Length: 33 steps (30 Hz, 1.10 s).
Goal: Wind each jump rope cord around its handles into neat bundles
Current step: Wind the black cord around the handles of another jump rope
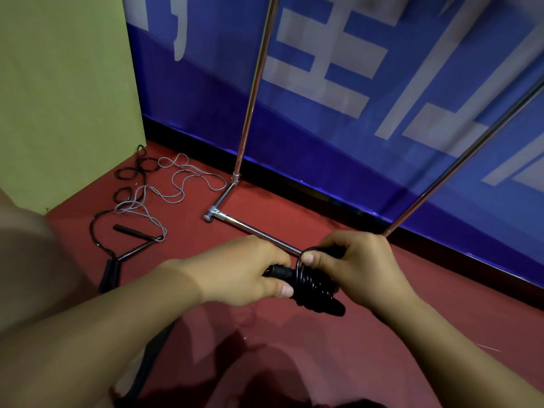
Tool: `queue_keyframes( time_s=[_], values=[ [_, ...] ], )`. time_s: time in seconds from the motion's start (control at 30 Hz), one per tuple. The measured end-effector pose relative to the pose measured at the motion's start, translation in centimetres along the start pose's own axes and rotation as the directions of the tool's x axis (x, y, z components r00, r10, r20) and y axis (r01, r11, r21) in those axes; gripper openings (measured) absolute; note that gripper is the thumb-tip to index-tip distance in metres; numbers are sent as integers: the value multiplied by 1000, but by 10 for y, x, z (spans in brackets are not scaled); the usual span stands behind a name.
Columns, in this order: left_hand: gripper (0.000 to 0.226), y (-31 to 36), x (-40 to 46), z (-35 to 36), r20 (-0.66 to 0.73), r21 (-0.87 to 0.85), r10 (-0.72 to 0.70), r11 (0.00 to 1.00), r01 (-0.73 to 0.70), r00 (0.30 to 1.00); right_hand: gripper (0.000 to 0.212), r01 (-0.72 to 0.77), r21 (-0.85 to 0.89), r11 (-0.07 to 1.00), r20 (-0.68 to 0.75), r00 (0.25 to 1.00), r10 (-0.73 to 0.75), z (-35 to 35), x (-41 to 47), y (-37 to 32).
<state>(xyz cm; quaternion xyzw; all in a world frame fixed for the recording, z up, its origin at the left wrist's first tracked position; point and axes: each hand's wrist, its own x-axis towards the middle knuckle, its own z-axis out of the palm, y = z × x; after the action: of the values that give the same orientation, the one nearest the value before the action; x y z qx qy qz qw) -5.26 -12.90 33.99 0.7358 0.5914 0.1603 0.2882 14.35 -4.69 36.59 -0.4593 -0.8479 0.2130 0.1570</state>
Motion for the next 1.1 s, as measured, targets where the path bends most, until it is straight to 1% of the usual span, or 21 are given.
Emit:
queue_keyframes(
  time_s=[0.07, 0.1, 0.17, 0.23, 0.33, 0.4, 0.47, 0.57, 0.6, 0.63, 0.67, 0.7, 0.73, 0.77, 0.8, 0.83, 0.87, 0.9, 0.97, 1.03, 1.1],
  values=[
    [23, 2, 0, -4, 52, -160, -2, 987, 10, 999, 26, -67, 127, 990, 62, 996, 60, -5, 3, 0],
    [21, 3, 0, -6, 83, -229, 10, 973, 9, 996, 26, -119, 222, 968, 124, 988, 93, -7, 4, 1],
    [21, 5, -1, -9, 136, -322, 56, 947, -9, 989, 27, -231, 397, 888, 265, 955, 131, -11, 4, 3],
    [21, 6, -2, -12, 176, -396, 99, 918, -21, 979, 25, -330, 516, 791, 383, 914, 132, -12, 6, 5],
    [19, 10, -5, -16, 209, -485, 170, 873, -49, 963, 10, -474, 608, 636, 531, 839, 119, -14, 8, 7],
    [14, 12, -7, -19, 207, -578, 215, 814, -57, 954, 12, -551, 624, 554, 613, 785, 89, -14, 7, 8],
    [15, 13, -8, -20, 183, -652, 242, 755, -66, 953, 22, -575, 653, 493, 642, 766, 41, -13, 8, 9],
    [11, 13, -9, -21, 114, -726, 257, 681, -96, 960, 27, -524, 716, 462, 613, 788, -56, -11, 7, 6],
    [11, 12, -9, -21, 84, -750, 245, 654, -101, 966, 31, -516, 745, 424, 606, 788, -106, -9, 7, 5],
    [14, 12, -9, -22, 49, -769, 226, 630, -108, 973, 34, -531, 780, 332, 611, 760, -221, -9, 7, -1],
    [18, 12, -8, -21, 16, -784, 207, 610, -116, 978, 31, -565, 803, 189, 591, 714, -375, -5, 4, -4],
    [20, 12, -7, -22, -20, -791, 189, 598, -131, 982, 22, -593, 799, 100, 572, 699, -429, -3, 3, -10],
    [20, 13, -7, -21, -49, -797, 174, 587, -144, 983, 13, -583, 803, 119, 585, 736, -340, -1, 1, -12],
    [19, 14, -6, -20, -72, -805, 157, 575, -150, 985, 14, -526, 817, 235, 567, 806, -167, 2, 1, -11],
    [17, 14, -6, -18, -89, -814, 134, 561, -150, 987, 22, -469, 809, 355, 509, 861, -23, 6, 0, -7],
    [15, 14, -4, -17, -104, -822, 103, 551, -144, 989, 25, -441, 801, 405, 479, 878, 9, 7, -1, -5],
    [13, 14, -3, -15, -115, -828, 66, 545, -133, 991, 22, -444, 794, 415, 482, 876, 16, 11, -2, -4],
    [13, 13, -2, -13, -129, -824, 26, 554, -122, 991, 19, -470, 787, 400, 503, 864, 26, 14, -2, -5],
    [16, 12, 1, -11, -161, -799, -58, 593, -95, 985, 17, -533, 766, 360, 545, 835, 78, 19, -3, -7],
    [21, 11, 4, -9, -185, -776, -136, 627, -60, 973, 20, -552, 762, 339, 562, 824, 77, 20, -3, -9],
    [24, 9, 6, -6, -208, -764, -200, 645, -31, 958, 20, -551, 748, 369, 576, 816, 52, 21, -3, -9]
  ],
)
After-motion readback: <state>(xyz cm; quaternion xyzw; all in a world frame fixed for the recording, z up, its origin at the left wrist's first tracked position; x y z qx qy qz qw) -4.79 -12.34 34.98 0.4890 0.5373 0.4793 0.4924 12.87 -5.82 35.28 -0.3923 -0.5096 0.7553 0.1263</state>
